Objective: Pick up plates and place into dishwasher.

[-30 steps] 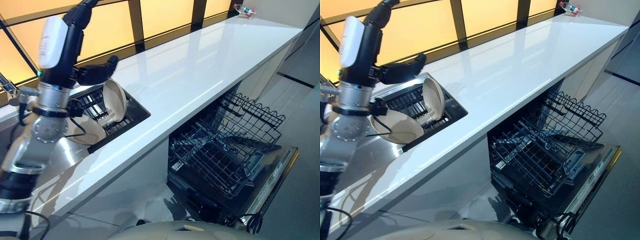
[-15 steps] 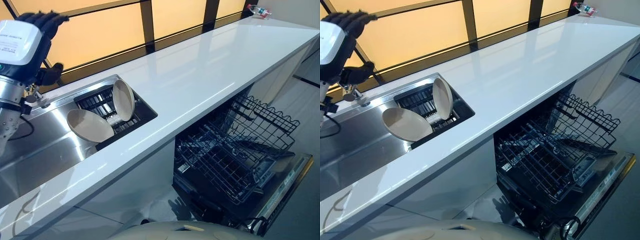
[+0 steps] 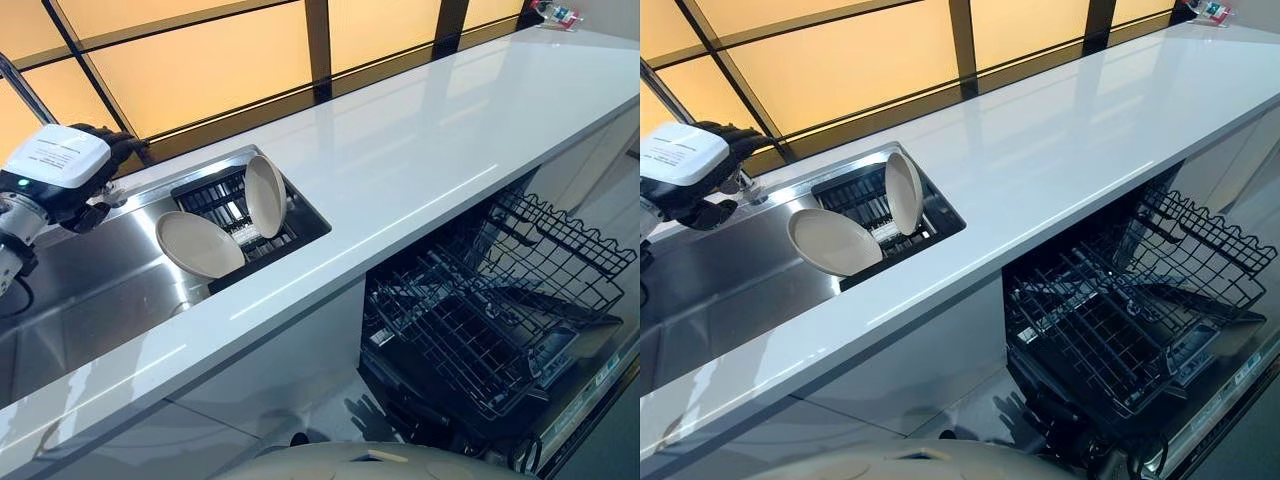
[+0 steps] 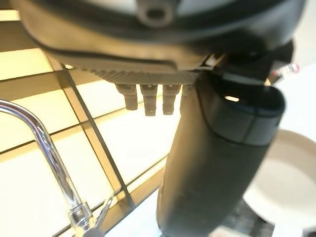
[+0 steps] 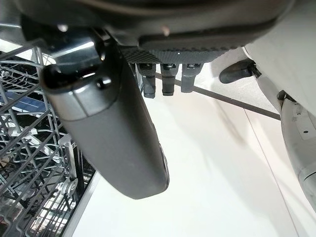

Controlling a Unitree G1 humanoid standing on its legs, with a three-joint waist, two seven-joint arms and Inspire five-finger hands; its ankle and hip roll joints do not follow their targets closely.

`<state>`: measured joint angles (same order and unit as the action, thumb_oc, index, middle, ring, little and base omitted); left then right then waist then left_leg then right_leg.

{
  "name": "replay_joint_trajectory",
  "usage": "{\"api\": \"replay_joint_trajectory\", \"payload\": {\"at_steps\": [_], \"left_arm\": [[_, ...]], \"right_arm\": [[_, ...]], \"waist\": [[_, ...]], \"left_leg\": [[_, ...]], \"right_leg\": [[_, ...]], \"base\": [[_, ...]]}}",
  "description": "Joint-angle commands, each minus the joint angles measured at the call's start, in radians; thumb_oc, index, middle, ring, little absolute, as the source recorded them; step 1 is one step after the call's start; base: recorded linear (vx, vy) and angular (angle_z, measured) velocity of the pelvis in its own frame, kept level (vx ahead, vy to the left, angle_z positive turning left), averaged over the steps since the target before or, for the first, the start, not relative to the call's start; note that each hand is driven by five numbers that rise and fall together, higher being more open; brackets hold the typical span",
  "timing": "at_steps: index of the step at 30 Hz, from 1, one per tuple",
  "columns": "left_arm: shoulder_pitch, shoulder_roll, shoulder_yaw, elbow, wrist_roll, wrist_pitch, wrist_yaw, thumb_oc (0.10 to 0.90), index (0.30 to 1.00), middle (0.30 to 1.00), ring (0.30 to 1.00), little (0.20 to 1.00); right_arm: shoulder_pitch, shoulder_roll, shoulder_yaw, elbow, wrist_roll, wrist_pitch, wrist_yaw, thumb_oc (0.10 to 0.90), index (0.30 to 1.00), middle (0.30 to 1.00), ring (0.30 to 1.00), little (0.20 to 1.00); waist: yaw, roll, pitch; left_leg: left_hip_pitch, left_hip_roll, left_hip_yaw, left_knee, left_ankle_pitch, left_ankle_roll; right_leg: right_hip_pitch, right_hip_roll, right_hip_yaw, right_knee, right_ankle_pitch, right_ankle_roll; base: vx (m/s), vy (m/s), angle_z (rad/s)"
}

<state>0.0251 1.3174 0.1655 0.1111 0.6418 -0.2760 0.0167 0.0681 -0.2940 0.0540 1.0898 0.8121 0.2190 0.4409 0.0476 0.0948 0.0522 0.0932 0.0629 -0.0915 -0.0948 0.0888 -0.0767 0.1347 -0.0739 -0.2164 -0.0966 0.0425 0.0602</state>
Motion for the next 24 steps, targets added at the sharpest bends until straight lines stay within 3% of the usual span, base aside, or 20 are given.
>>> {"api": "replay_joint_trajectory", "payload": {"at_steps": [1,18,24], "left_arm": [[-0.189,0.141,0.105,0.083,0.02,0.017,0.006,0.8,0.9,0.9,0.9,0.9],[-0.382,0.097,-0.126,0.081,0.101,-0.048,-0.126,0.8,0.9,0.9,0.9,0.9],[-0.419,0.067,-0.185,0.067,0.144,-0.074,-0.223,0.8,0.9,0.9,0.9,0.9]], "right_arm": [[-0.031,-0.022,0.004,-0.013,-0.018,0.025,0.046,0.8,0.9,0.9,0.9,0.9],[-0.036,-0.03,-0.006,0.007,-0.053,0.036,0.066,0.8,0.9,0.9,0.9,0.9],[-0.036,-0.028,-0.006,0.006,-0.066,0.038,0.071,0.8,0.9,0.9,0.9,0.9]], "waist": [[-0.026,0.009,0.026],[-0.045,-0.004,0.019],[-0.052,-0.008,0.02]], "left_leg": [[0.061,-0.146,0.084,0.008,-0.157,0.112],[0.068,-0.145,0.09,0.008,-0.165,0.114],[0.072,-0.145,0.092,0.008,-0.166,0.116]], "right_leg": [[0.012,0.067,-0.009,0.063,-0.119,0.008],[0.012,0.074,0.01,0.057,-0.113,0.011],[0.013,0.077,0.018,0.059,-0.113,0.01]], "base": [[0.0,0.0,0.0],[0.0,0.0,0.0],[0.0,0.001,-0.01]]}}
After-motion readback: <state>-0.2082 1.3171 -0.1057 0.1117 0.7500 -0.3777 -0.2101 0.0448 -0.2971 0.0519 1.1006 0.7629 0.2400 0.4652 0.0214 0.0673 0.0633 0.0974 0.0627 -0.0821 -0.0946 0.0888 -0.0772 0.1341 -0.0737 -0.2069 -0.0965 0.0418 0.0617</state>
